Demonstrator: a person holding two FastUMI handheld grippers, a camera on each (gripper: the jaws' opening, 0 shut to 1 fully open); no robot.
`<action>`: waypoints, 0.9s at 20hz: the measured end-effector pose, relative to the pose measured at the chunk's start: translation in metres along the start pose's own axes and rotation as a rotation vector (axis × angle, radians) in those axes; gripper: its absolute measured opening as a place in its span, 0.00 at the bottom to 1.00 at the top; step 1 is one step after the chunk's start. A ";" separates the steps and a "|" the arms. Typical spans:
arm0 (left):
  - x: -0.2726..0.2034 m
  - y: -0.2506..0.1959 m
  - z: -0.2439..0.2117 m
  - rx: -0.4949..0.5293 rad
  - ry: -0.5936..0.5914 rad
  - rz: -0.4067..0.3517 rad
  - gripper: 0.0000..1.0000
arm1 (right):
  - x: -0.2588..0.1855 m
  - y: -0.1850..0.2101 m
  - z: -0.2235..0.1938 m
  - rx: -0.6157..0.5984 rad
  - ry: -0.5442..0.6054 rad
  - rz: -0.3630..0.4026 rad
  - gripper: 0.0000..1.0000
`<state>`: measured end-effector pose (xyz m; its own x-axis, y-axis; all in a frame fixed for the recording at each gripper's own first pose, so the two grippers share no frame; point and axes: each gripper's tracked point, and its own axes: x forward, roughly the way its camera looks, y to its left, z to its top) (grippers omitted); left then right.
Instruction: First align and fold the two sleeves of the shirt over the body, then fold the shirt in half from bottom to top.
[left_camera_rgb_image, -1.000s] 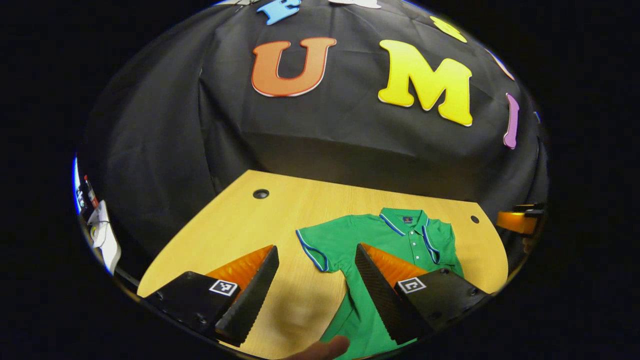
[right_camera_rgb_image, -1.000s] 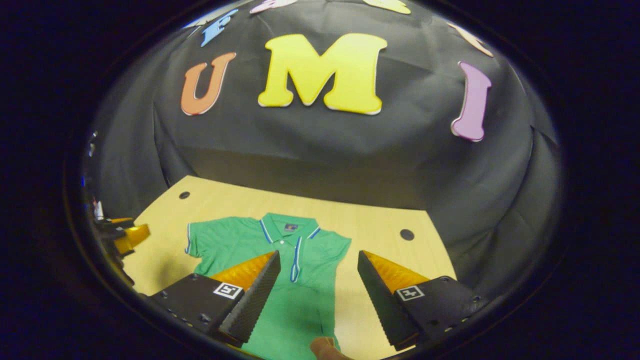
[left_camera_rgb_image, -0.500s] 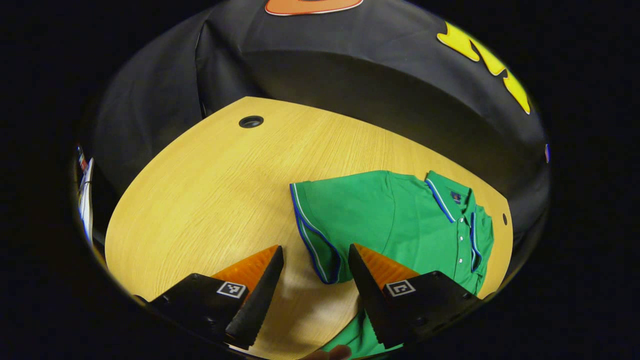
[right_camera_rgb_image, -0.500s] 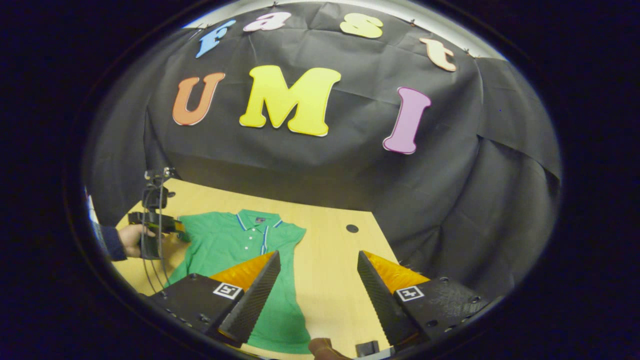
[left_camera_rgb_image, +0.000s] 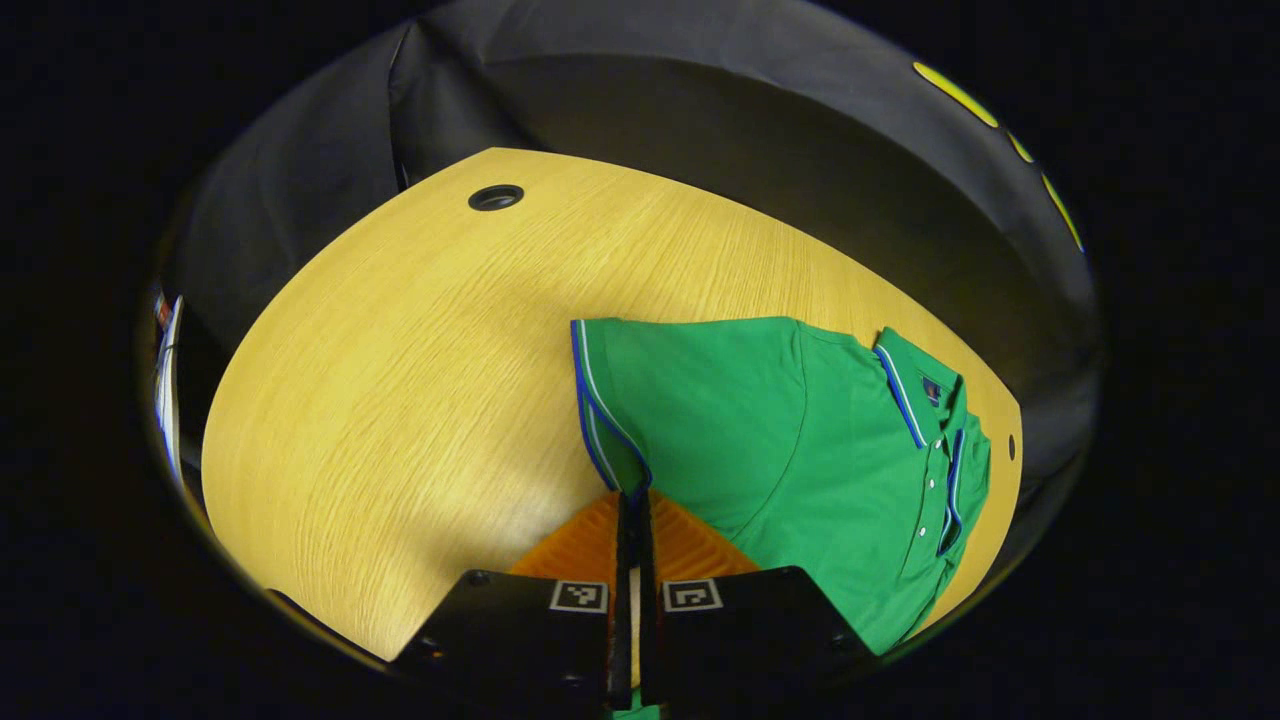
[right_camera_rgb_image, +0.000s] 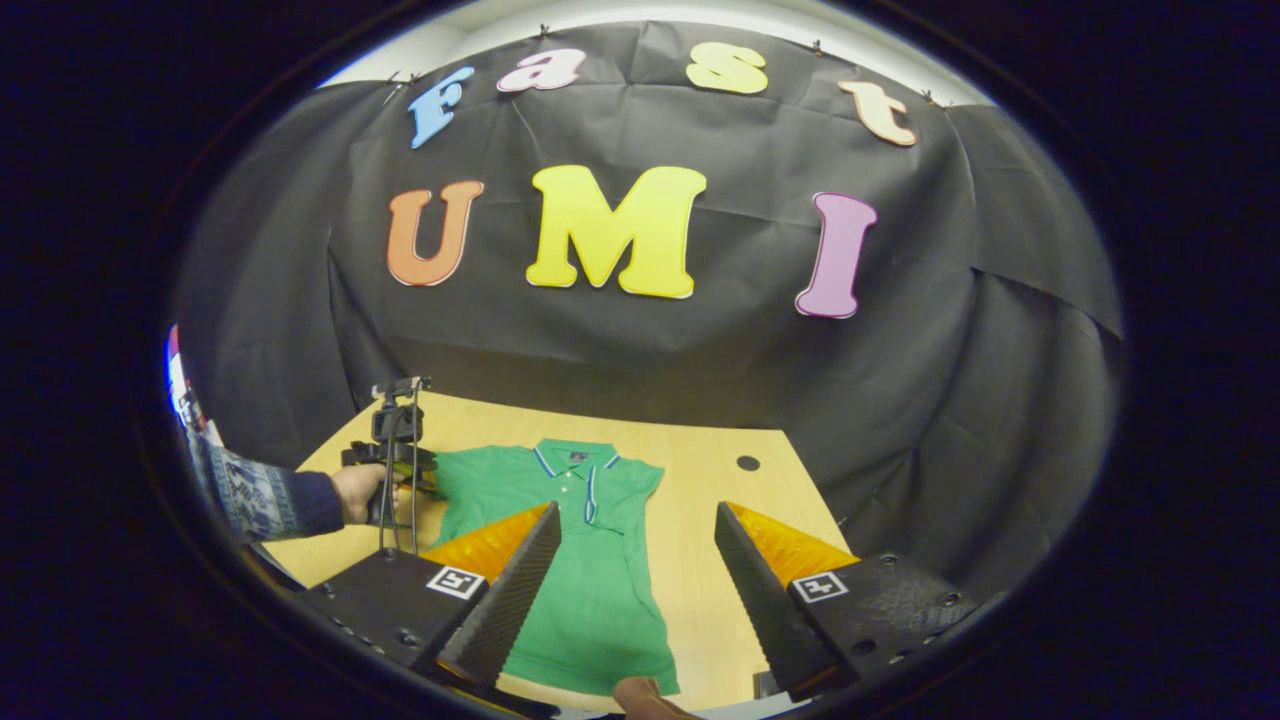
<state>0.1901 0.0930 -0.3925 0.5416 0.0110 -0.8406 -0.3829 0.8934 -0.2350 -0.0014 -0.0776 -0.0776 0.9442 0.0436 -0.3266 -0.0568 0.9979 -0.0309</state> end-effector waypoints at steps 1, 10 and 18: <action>-0.003 0.000 0.004 0.014 -0.015 0.003 0.05 | 0.002 -0.001 0.000 0.003 0.002 0.006 0.98; -0.051 -0.078 0.022 0.308 -0.128 0.040 0.05 | 0.023 -0.025 -0.001 0.052 0.009 0.067 0.95; -0.041 -0.159 -0.020 0.529 -0.058 0.084 0.08 | 0.017 -0.070 -0.025 0.083 0.044 0.018 0.95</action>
<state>0.2134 -0.0582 -0.3304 0.5716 0.1031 -0.8140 -0.0049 0.9925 0.1223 0.0111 -0.1480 -0.1043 0.9281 0.0610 -0.3674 -0.0444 0.9976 0.0534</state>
